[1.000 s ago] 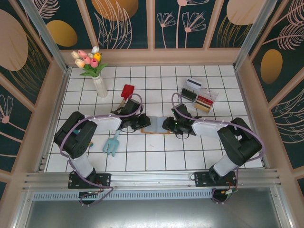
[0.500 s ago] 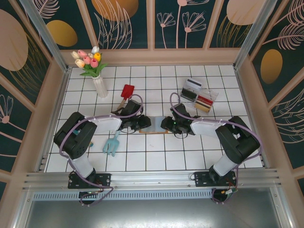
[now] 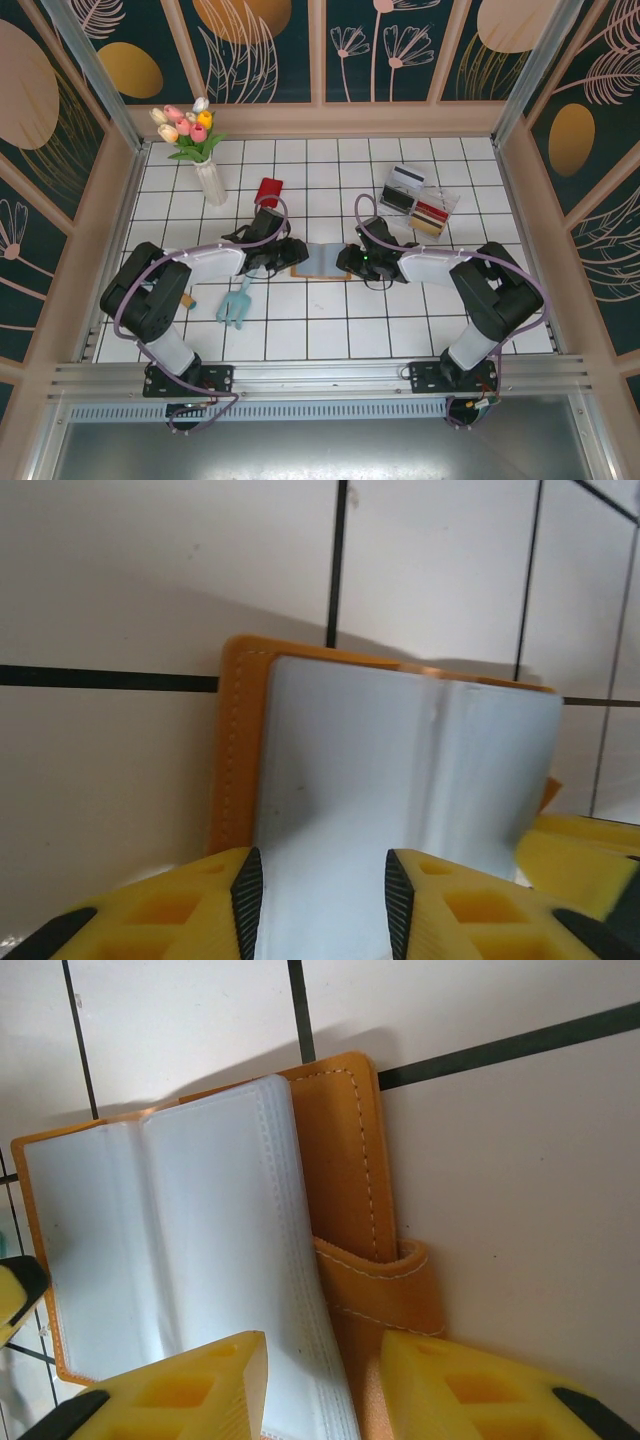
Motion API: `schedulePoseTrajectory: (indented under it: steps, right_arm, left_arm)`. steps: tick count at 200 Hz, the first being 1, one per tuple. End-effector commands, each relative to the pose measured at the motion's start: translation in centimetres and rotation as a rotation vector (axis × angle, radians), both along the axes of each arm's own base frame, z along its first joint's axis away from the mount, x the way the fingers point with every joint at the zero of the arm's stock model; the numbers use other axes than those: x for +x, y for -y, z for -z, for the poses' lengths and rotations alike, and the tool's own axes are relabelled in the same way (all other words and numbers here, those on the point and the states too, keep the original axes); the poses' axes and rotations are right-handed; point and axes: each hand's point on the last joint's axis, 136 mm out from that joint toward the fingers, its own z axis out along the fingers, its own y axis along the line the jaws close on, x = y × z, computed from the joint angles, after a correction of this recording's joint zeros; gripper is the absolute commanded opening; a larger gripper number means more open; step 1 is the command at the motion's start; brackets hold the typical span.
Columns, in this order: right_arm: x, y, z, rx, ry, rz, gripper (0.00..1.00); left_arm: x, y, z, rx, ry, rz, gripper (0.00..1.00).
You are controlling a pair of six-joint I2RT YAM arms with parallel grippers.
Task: Take the credit cards out of the card holder
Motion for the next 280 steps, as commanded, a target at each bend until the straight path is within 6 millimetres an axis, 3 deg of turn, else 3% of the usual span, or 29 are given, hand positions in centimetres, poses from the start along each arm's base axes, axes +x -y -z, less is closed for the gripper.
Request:
schedulePoseTrajectory:
  steps: [1,69,72,82,131,165,199,224,248,252,280]
  right_arm:
    - [-2.4,1.7,3.7,-0.114,-0.108,-0.004,0.38]
    - [-2.5,1.6,3.9,-0.116,-0.113,-0.011,0.38]
    - [-2.6,1.5,3.8,-0.114,-0.115,-0.013,0.38]
    - [-2.7,1.2,3.8,-0.104,-0.116,-0.028,0.38]
    - [-2.7,0.4,3.6,-0.089,-0.11,-0.069,0.38]
    - [-1.6,0.1,3.3,-0.121,-0.076,-0.096,0.37]
    - [-1.0,-0.5,3.3,-0.126,-0.067,-0.123,0.35]
    - [-0.3,-0.4,1.5,-0.126,-0.025,-0.119,0.36]
    - [0.7,-0.4,-2.1,-0.108,0.063,-0.105,0.41]
    - [0.9,-0.4,-2.8,-0.105,0.082,-0.1,0.42]
    - [3.0,1.3,-8.6,-0.146,0.256,-0.031,0.6]
  left_arm:
    - [-0.5,-0.3,1.2,0.027,-0.034,0.004,0.41]
    - [-0.3,-0.9,1.4,0.066,-0.027,-0.006,0.45]
    - [-0.5,-0.9,2.3,0.075,-0.048,-0.001,0.45]
    - [-0.7,-0.6,2.5,0.061,-0.059,0.012,0.43]
    - [-1.0,1.1,2.2,-0.016,-0.068,0.067,0.17]
    - [-0.9,2.3,1.2,-0.084,-0.054,0.101,0.0]
    - [-1.0,2.6,1.4,-0.091,-0.062,0.115,0.0]
    - [-0.7,2.0,0.9,-0.048,-0.04,0.11,0.0]
    - [0.3,1.2,-0.5,0.013,0.008,0.098,0.14]
    - [0.7,1.1,-1.9,0.01,0.04,0.093,0.17]
    - [2.2,-1.2,-5.1,0.109,0.131,0.048,0.48]
